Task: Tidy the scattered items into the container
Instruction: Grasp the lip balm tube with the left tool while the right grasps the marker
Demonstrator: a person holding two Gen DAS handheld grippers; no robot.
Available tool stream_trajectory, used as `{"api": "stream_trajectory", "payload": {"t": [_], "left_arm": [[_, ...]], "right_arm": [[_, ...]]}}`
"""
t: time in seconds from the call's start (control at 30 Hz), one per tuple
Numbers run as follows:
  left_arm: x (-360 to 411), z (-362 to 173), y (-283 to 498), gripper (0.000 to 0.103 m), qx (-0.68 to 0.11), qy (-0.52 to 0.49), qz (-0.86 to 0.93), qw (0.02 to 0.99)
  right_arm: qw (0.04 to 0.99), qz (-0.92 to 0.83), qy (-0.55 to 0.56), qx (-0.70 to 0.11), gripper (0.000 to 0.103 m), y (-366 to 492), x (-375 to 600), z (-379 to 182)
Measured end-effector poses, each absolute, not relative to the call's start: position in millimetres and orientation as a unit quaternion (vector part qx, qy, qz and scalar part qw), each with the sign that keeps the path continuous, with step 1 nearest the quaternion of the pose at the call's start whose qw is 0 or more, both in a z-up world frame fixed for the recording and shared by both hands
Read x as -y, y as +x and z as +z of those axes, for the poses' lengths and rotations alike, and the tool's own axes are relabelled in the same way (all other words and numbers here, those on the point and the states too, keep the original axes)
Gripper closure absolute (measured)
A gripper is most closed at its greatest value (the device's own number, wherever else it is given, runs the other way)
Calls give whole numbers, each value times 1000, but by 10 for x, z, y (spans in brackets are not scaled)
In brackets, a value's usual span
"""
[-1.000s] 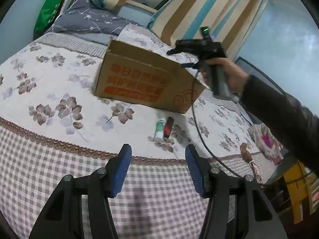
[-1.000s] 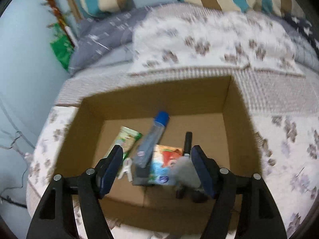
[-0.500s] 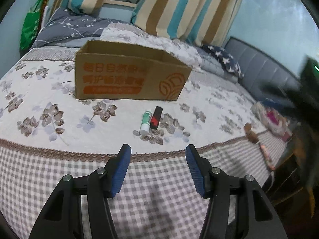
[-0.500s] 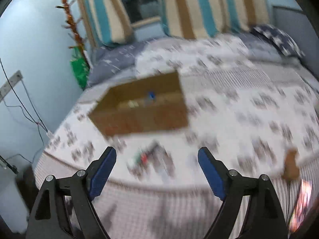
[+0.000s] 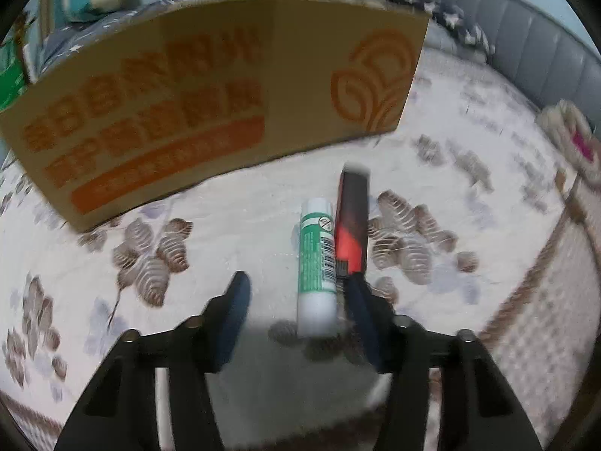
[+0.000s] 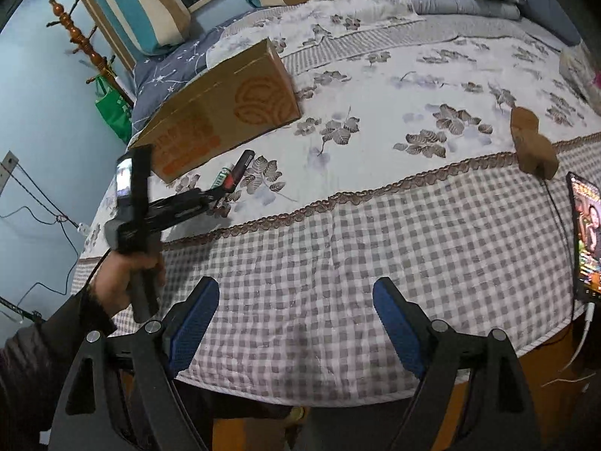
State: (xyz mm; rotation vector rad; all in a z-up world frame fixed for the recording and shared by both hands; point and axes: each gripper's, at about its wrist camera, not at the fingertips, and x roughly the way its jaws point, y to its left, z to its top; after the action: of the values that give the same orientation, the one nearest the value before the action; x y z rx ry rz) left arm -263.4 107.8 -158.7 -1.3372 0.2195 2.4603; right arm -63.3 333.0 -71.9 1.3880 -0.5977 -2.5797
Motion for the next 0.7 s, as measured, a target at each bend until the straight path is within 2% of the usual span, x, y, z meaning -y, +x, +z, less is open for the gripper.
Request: {"api": "stream_trajectory", "payload": {"t": [0.07,0.13,0.3,0.43,0.7], "left_arm": [[-1084,-1588,-2682,71,-82,-465,864,173],[-1070,-1580,-2712,86,-82,-466,862,182],[-902,-1472,-2554,86,-44,-457,864,207],[-659,-1184,-2171,86,2,-420,884,207],[-97,-685,-1307,86,81,-373,905,187]], "right_arm": [[78,-858,466,201,0,-682,-3322,-750],[82,-855,471,203,0,-757,-3300,-801],[97,-852,471,204,0,-991,-3161,-850],[106,-855,467,199,0,-1279,-3020,-871],[80,-843,488,213,0,-2286,-2533,-1195]]}}
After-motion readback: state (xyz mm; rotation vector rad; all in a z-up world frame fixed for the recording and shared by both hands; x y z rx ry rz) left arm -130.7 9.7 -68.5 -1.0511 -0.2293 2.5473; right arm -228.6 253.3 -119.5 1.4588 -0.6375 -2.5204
